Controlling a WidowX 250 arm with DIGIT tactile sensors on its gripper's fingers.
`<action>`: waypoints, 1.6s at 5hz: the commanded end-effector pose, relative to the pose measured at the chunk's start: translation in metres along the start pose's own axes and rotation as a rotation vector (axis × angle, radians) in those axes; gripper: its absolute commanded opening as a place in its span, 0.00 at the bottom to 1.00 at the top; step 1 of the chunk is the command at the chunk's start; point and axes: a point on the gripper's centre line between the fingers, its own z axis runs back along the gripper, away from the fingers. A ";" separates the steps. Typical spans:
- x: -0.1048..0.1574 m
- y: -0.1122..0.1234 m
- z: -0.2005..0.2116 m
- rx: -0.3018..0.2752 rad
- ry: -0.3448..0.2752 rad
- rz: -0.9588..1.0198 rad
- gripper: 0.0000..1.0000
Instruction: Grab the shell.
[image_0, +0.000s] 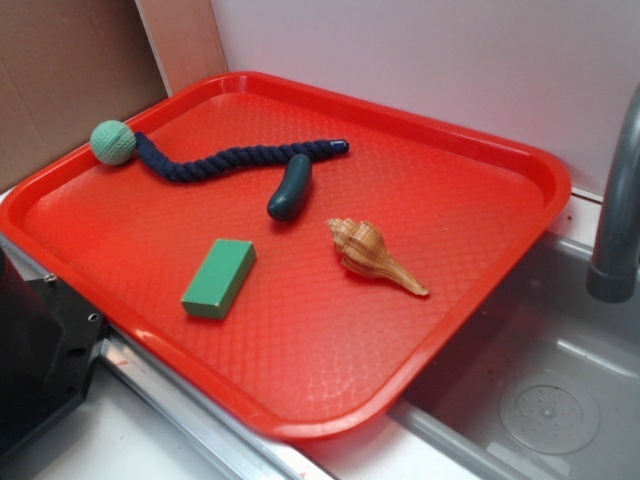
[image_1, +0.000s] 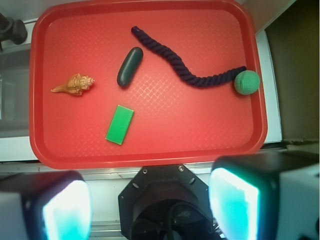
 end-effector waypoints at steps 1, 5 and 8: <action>0.000 0.000 0.000 0.000 0.000 0.000 1.00; 0.042 -0.023 -0.035 -0.071 -0.169 -0.726 1.00; 0.072 -0.073 -0.092 -0.110 -0.195 -1.137 1.00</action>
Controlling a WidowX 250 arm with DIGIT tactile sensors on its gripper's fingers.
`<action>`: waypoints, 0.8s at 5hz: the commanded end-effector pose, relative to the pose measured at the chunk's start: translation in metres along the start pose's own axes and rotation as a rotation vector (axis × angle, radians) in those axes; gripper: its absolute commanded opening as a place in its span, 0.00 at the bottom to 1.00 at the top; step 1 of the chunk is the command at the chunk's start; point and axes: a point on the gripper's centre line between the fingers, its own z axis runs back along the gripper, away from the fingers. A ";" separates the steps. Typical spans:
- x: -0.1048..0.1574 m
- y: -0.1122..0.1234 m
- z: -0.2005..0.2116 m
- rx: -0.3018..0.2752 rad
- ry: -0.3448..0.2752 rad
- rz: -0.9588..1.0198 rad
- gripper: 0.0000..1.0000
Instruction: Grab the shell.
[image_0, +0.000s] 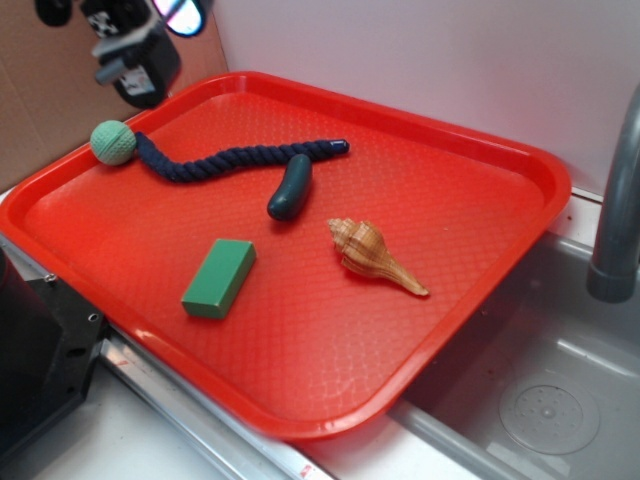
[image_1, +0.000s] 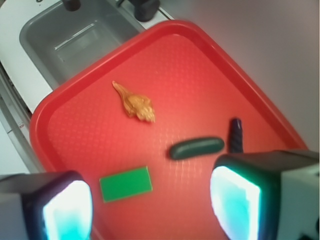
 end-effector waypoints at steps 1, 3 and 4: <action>0.032 0.001 -0.049 -0.066 -0.025 -0.231 1.00; 0.042 -0.003 -0.093 -0.161 0.020 -0.308 1.00; 0.043 -0.015 -0.112 -0.208 0.052 -0.341 1.00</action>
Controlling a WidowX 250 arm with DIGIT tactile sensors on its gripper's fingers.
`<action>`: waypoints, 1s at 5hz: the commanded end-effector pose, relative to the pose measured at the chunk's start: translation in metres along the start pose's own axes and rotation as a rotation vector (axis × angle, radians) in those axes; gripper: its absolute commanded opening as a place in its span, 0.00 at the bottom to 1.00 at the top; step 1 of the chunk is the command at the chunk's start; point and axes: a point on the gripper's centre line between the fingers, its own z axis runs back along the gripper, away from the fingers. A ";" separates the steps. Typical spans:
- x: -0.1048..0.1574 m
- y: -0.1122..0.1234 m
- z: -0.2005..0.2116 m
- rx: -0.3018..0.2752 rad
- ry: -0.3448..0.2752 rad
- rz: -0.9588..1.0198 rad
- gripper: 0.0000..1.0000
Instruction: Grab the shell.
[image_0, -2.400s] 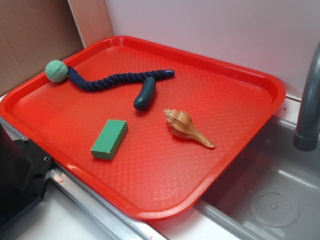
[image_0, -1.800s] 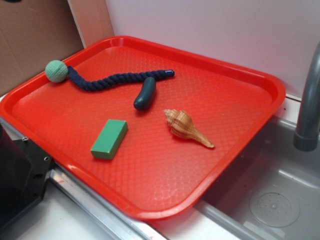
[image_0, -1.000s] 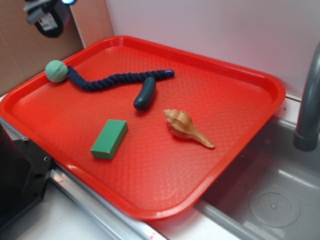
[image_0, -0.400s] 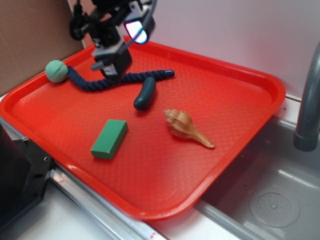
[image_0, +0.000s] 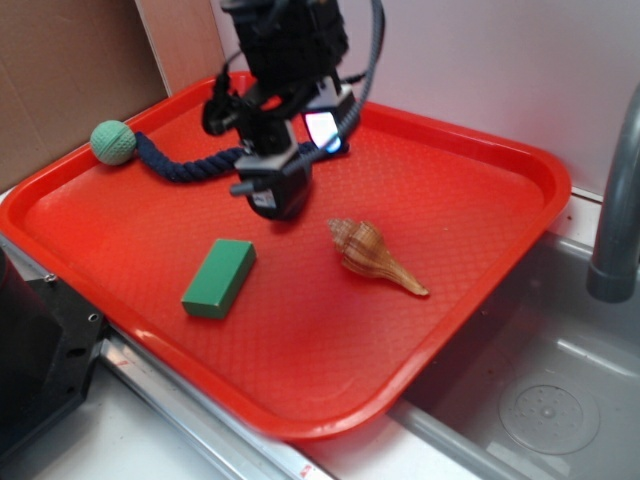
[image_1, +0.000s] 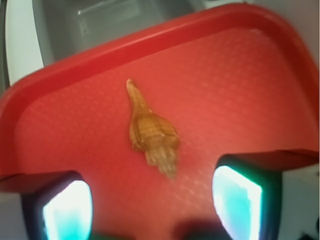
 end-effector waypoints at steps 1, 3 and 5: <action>0.023 -0.010 -0.028 0.000 0.055 -0.064 1.00; 0.024 -0.002 -0.042 -0.018 0.080 -0.018 1.00; 0.023 -0.002 -0.048 -0.018 0.113 -0.014 0.00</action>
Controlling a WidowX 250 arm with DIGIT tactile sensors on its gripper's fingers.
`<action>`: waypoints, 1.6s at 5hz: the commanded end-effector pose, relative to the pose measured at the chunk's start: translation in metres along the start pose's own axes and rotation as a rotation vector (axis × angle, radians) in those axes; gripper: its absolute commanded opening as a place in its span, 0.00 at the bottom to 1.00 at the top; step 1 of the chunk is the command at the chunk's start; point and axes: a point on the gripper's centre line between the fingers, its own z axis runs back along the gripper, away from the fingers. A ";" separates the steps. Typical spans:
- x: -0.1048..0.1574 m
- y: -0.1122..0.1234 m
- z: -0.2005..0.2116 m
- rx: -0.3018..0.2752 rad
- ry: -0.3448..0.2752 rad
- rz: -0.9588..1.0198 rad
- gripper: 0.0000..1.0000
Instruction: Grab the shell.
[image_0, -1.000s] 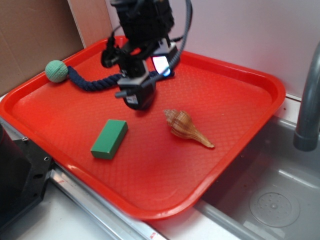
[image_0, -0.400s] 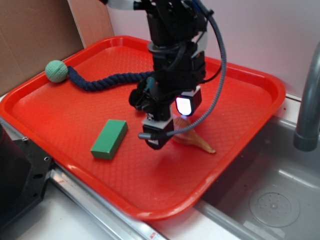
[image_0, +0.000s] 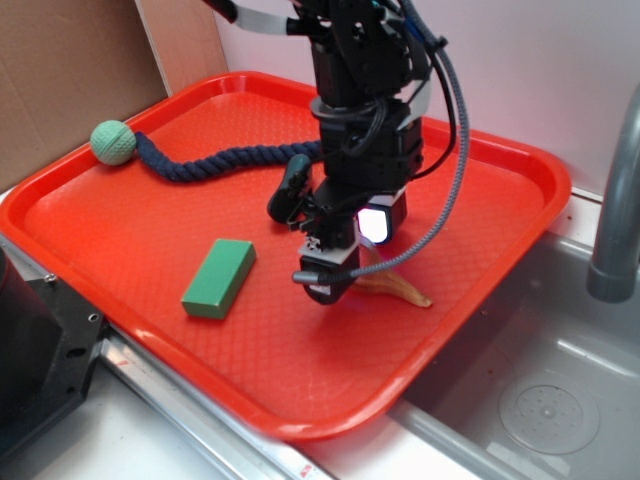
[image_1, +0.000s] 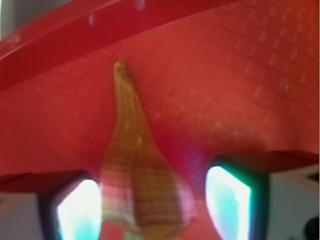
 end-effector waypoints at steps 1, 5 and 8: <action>0.008 -0.003 0.000 0.040 0.020 0.001 0.00; -0.053 -0.012 0.136 0.161 0.011 0.760 0.00; -0.107 -0.053 0.176 0.129 -0.011 1.379 0.00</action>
